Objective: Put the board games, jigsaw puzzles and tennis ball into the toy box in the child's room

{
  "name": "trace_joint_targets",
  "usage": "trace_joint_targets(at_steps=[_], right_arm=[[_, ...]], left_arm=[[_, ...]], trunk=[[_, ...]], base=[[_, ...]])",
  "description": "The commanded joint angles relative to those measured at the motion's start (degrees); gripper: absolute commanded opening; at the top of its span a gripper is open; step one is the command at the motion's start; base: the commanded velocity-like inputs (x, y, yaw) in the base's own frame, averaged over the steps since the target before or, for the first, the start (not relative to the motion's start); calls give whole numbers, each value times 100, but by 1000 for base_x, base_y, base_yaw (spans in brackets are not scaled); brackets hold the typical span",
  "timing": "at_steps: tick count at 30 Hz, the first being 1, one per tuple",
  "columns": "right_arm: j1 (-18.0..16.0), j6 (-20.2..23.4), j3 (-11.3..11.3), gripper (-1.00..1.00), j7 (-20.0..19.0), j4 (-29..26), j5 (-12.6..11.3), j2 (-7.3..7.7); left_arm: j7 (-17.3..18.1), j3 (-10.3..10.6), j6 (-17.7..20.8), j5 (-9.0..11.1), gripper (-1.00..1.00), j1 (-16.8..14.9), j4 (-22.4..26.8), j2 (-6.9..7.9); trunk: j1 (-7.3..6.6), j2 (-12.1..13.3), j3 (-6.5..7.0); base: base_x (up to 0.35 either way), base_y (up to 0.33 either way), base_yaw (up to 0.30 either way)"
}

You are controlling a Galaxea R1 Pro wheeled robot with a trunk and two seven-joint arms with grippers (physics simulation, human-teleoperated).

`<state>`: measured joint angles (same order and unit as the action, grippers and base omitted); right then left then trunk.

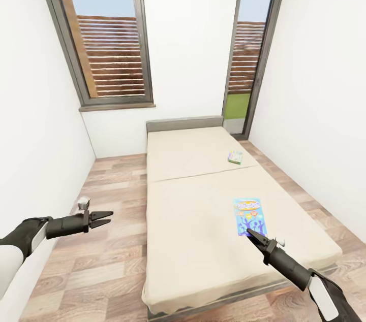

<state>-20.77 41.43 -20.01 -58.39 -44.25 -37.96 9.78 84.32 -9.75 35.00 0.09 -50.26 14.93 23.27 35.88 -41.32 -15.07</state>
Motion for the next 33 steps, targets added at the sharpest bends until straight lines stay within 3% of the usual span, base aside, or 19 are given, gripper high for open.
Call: trace_joint_targets(at_steps=[1,33], right_arm=[[-6,40,-4,-100,-6,3,-32,-2],[-6,42,-10,-100,-7,5,-54,-1]], left_arm=[[23,-1,58,0,100,-2,2,5],[-1,11,19,0,100,-2,1,-2]], trunk=[[-21,35,13],[-724,1319,735]], base=[[0,0,-280],[0,0,-267]])
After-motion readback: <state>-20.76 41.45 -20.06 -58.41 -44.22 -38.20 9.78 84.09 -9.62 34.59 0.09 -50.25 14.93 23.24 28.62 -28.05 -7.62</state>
